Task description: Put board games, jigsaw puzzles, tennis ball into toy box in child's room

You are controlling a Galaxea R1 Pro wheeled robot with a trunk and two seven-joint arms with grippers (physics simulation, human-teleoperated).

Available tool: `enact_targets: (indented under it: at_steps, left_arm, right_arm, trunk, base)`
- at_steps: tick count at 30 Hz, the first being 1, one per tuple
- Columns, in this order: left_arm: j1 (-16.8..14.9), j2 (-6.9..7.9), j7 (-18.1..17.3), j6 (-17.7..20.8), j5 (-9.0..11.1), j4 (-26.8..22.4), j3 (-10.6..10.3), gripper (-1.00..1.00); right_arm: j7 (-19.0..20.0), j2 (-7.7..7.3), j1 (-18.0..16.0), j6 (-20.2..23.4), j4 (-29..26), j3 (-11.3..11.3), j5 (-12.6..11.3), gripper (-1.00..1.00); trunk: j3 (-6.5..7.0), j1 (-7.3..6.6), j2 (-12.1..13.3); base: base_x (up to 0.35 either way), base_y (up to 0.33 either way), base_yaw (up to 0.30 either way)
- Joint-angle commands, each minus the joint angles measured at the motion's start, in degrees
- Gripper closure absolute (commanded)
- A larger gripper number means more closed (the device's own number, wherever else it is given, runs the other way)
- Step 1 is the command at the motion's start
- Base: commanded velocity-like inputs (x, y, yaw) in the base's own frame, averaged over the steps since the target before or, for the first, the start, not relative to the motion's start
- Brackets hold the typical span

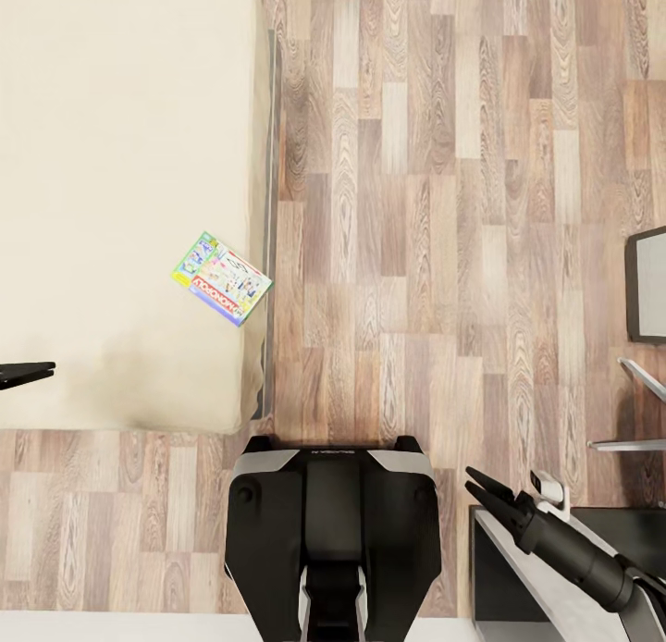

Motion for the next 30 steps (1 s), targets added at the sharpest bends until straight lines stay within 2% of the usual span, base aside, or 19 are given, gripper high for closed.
enact_targets:
  at_steps: [1, 11, 30]
  left_arm:
    - [-0.03, 0.03, -0.22, 0.62, -0.01, 0.0, 0.0, -1.0]
    - [-0.01, 0.05, -0.22, 0.63, -0.01, -0.01, -0.07, -1.0]
    - [-0.01, -0.08, -0.22, 0.45, -0.15, 1.75, -0.2, -1.0]
  right_arm:
    - [0.11, 0.0, 0.08, 0.4, -0.01, -0.03, -0.28, -1.0]
    - [0.29, 0.03, 0.48, 0.05, -0.07, -0.08, -0.31, -1.0]
    - [0.36, 0.05, 1.21, -0.07, -0.11, -0.17, -0.41, -1.0]
  trunk:
    - [-0.05, 0.04, -0.09]
    - [0.25, 0.04, -0.09]
    - [1.91, 0.04, -0.09]
  base:
    - [0.0, 0.0, 0.0]
    - [0.0, 0.0, 0.0]
    - [0.0, 0.0, 0.0]
